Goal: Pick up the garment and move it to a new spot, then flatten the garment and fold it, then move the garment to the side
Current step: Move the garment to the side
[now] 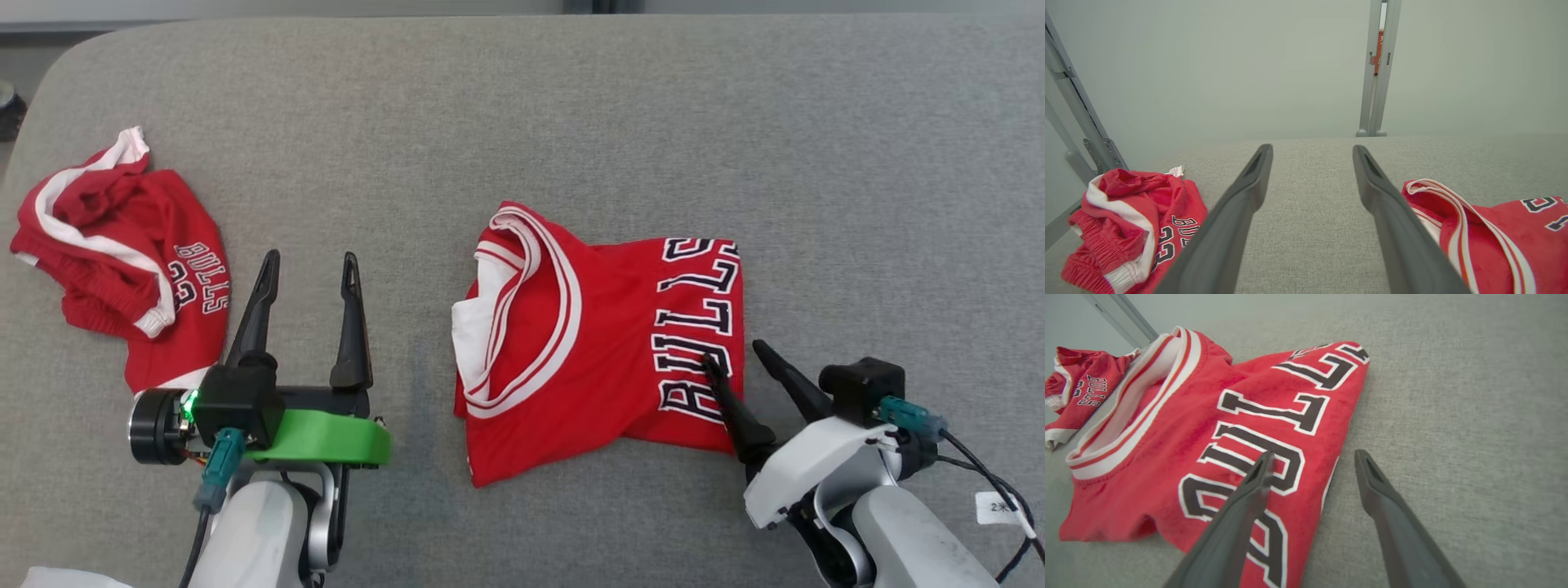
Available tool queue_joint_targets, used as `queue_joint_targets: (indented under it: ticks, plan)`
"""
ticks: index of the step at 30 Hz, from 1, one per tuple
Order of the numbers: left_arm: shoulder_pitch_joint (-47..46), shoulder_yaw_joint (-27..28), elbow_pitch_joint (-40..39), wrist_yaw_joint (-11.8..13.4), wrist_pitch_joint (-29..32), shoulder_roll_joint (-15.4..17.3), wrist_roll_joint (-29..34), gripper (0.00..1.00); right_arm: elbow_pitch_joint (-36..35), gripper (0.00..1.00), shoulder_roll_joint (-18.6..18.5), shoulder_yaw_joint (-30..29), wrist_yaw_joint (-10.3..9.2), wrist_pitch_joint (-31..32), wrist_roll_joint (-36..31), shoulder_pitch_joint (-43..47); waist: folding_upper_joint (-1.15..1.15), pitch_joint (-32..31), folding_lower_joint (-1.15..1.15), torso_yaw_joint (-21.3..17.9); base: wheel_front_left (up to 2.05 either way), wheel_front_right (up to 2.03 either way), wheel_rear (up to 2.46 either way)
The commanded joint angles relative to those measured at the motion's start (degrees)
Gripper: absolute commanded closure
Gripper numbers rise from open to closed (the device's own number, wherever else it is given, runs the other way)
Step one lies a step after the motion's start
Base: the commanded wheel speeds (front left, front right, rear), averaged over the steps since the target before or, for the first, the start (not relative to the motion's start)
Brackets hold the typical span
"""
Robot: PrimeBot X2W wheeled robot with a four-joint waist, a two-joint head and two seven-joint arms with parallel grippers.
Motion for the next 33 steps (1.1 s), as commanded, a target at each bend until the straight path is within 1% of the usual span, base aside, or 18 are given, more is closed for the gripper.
queue_joint_targets:
  ticks: [1, 3, 4, 5, 6, 9, 11, 16, 18, 19, 20, 22, 24, 27, 33]
  plan:
    - [-1.3, 0.4, -0.2, -0.2, -0.2, -0.4, 0.7, 0.00, 1.8, 0.00, -0.2, 0.9, 0.00, -0.6, 0.3, -1.5, 0.00, 2.1, 0.00, 2.1, 0.00, 0.00, 0.00]
    - [-1.1, 0.6, -0.3, -0.4, -0.2, -0.7, 1.0, 0.00, 4.8, 0.00, -0.2, 2.1, 0.00, 0.0, 1.2, -2.6, 0.00, 2.1, 0.00, 2.2, 0.00, 0.00, 0.00]
    - [-1.0, 0.7, -0.4, -0.5, -0.2, -0.8, 1.2, 0.00, 6.0, 0.34, -0.4, 2.9, 0.00, -0.2, 1.4, -3.2, 0.00, 2.2, 0.00, 2.1, 0.00, 0.00, 0.00]
    - [-0.9, 0.8, -0.4, -0.6, -0.2, -0.8, 1.4, 0.00, 7.0, 0.64, -0.6, 3.5, 0.00, 0.0, 1.8, -3.5, 0.00, 2.2, 0.00, 1.9, 0.00, 0.00, 0.00]
    - [-0.7, 1.0, -0.5, -0.7, -0.2, -0.7, 1.7, 0.00, 7.7, 1.00, -0.6, 4.2, 0.00, -0.1, 2.3, -3.7, 0.00, 2.2, 0.00, 1.5, 0.00, 0.00, 0.00]
    - [0.0, 1.7, -1.0, -0.7, -0.2, -0.3, 2.3, 0.00, 8.0, 1.00, -1.7, 6.8, 0.00, -1.7, 2.3, -4.9, 0.00, 2.2, 0.00, -0.5, 0.00, 0.00, 0.00]
    - [0.7, 2.3, -1.4, -0.5, -0.2, 0.1, 2.6, 0.00, 7.9, 1.00, -2.3, 8.7, -0.03, -3.3, 2.0, -5.8, 0.00, 2.3, 0.00, -2.7, 0.00, 0.00, 0.00]
    - [0.8, 2.1, -2.5, -1.2, -0.2, 0.7, 3.5, 0.00, 7.6, 1.00, -4.4, 11.8, -0.06, -6.4, 3.5, -8.7, 0.00, 3.4, 0.00, -8.9, 0.00, 0.00, 0.00]
    - [0.0, 1.8, -3.2, -1.4, -0.2, 1.0, 4.0, 0.00, 7.8, 1.00, -5.6, 12.9, -0.06, -7.2, 2.9, -10.6, 0.00, 4.3, 0.00, -11.5, 0.00, 0.00, 0.00]
    - [-0.2, 1.6, -3.6, -1.5, -0.2, 1.3, 4.2, 0.00, 7.9, 1.00, -5.6, 13.3, -0.06, -7.6, 3.5, -11.7, 0.00, 4.8, 0.00, -13.1, 0.00, 0.00, 0.00]
    - [-0.6, 1.1, -4.4, -1.7, -0.2, 1.4, 4.7, 0.00, 8.6, 1.00, -6.5, 13.3, -0.06, -8.3, 3.9, -13.5, 0.00, 5.9, 0.00, -15.4, 0.00, 0.00, 0.00]
    - [-1.6, 0.5, -5.6, -1.9, 0.4, 1.7, 5.3, 0.00, 9.6, 1.00, -7.1, 13.4, -0.06, -8.8, 4.9, -16.4, 0.00, 7.7, 0.00, -17.7, 0.00, 0.00, 0.00]
    - [-2.9, -0.1, -6.7, -2.1, 1.0, 1.8, 5.8, 0.00, 11.1, 1.00, -8.0, 12.9, -0.05, -9.2, 5.8, -19.3, 0.00, 9.5, 0.00, -18.9, 0.00, 0.00, 0.00]
    - [-5.1, -1.2, -8.2, -2.5, 2.0, 1.9, 6.6, 0.00, 13.8, 1.00, -9.5, 11.3, -0.05, -9.5, 7.4, -24.1, 0.00, 12.6, 0.00, -19.5, 0.00, 0.00, 0.00]
    - [-9.9, -2.7, -10.6, -3.4, 3.7, 2.4, 8.6, 0.00, 21.1, 1.00, -14.5, 6.4, -0.05, -10.0, 10.8, -34.8, 0.00, 20.2, 0.00, -18.2, 0.00, 0.00, 0.00]
